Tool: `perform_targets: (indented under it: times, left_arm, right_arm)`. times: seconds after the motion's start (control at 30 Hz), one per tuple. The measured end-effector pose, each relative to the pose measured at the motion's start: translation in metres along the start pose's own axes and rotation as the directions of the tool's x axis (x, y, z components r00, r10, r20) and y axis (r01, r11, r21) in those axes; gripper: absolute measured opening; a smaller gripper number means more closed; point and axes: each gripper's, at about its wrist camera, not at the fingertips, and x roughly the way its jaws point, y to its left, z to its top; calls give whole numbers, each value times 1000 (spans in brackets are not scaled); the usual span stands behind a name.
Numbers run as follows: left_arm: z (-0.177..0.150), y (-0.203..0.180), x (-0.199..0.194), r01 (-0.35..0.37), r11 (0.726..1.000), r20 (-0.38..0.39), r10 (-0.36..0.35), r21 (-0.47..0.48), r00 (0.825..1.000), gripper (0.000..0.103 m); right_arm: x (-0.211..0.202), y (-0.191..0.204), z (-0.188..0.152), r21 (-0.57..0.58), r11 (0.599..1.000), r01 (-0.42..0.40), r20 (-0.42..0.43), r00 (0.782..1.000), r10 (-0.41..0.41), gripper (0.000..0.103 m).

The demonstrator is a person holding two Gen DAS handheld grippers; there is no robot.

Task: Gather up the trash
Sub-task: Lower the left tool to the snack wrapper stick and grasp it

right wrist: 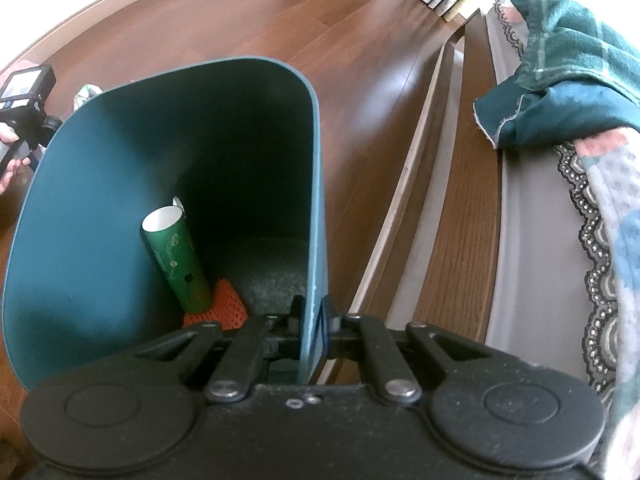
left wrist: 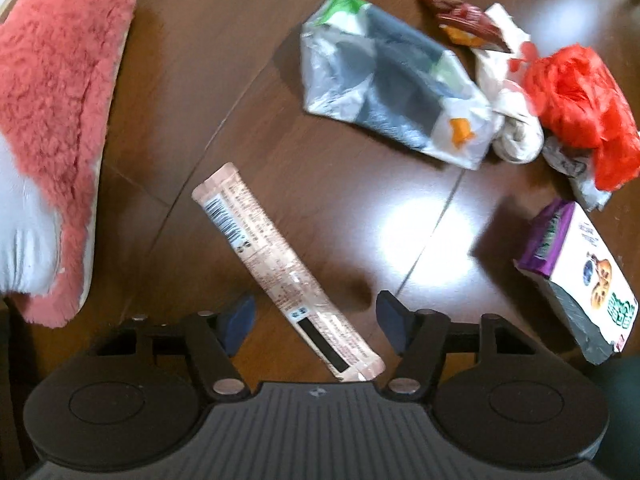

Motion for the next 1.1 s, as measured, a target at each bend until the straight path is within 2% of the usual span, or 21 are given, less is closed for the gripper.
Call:
perform_targets:
  times: [0.07,0.2,0.27,0.37,0.53,0.7,0.8,1.1]
  left_arm:
    - [2,7,6,3,1000,-8,-3,-15,1000,60]
    - [6,16,4,18,999,4,-18,-42,1000,57]
    - [6,17,1,-10,999,15,11,-33,1000,39]
    - [8,16,-2,-22,1000,13,22,-15,1000,31]
    - [-2,0,-11,-40,998,15,40,50,999,27]
    - [-14,-30,-38,-63,987,80,51,147,995,25]
    - [-24,-46,-60,-85,972,126,59,217,990,24]
    - [-42,-63,-131,-34,949,200,-31,312,979,21]
  right_arm:
    - [0,0,-1,-1,1000,-1,1,1000,1,7]
    - [1,-1,-1,6,1000,-4,-4,1000,4,7]
    - [2,-1,0,2,1000,-5,-4,1000,5,7]
    - [1,-2,1,3,1000,-8,1,1000,8,7]
    - [4,-6,-2,15,1000,-16,-3,1000,16,7]
    - [7,-11,-2,37,999,-11,-1,1000,11,5]
    - [11,-11,-4,44,999,26,-8,1000,-25,2]
    - [12,-12,-9,87,996,30,-32,999,-28,3]
